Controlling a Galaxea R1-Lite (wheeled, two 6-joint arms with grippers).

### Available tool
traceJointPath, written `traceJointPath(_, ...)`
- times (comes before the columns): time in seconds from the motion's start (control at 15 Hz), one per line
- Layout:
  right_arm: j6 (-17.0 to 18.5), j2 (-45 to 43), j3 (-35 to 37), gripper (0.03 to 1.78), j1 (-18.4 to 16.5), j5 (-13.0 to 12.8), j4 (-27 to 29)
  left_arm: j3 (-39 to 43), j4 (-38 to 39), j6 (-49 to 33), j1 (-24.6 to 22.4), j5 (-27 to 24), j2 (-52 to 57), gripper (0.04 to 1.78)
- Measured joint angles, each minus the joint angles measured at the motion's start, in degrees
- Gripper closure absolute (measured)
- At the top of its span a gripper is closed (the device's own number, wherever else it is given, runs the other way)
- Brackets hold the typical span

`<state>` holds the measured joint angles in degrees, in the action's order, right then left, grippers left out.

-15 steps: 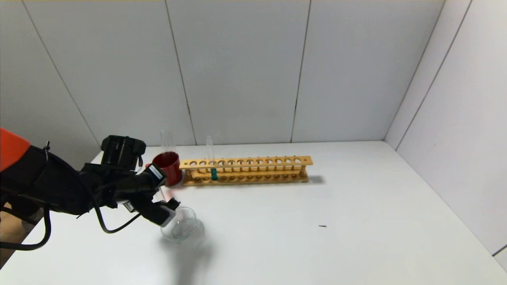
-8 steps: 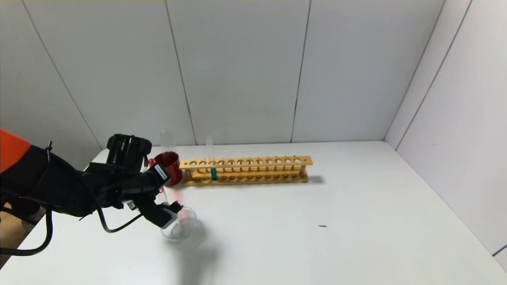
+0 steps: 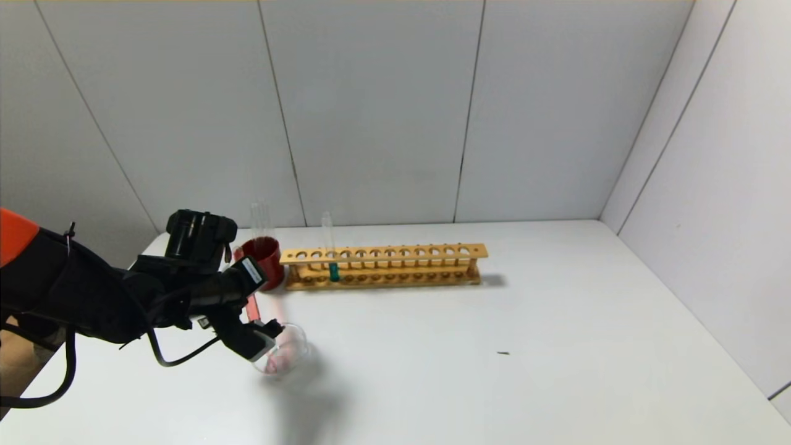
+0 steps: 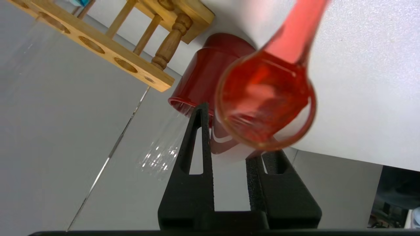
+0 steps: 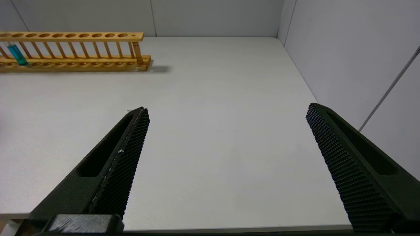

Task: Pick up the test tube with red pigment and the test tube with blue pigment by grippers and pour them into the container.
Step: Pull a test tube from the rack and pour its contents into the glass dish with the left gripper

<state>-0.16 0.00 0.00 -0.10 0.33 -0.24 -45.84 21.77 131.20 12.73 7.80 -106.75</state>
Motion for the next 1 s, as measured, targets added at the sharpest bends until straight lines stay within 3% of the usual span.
traceJointPath(0.67, 0.0, 0.0, 0.0, 0.06, 0.0, 0.0, 0.0, 0.2, 0.1, 2.1, 1.2, 1.4, 0.0, 1.49)
traceJointPath(1.0, 0.0, 0.0, 0.0, 0.06, 0.0, 0.0, 0.0, -0.1, 0.2, 7.3, 2.3, 1.5, 1.2, 1.49)
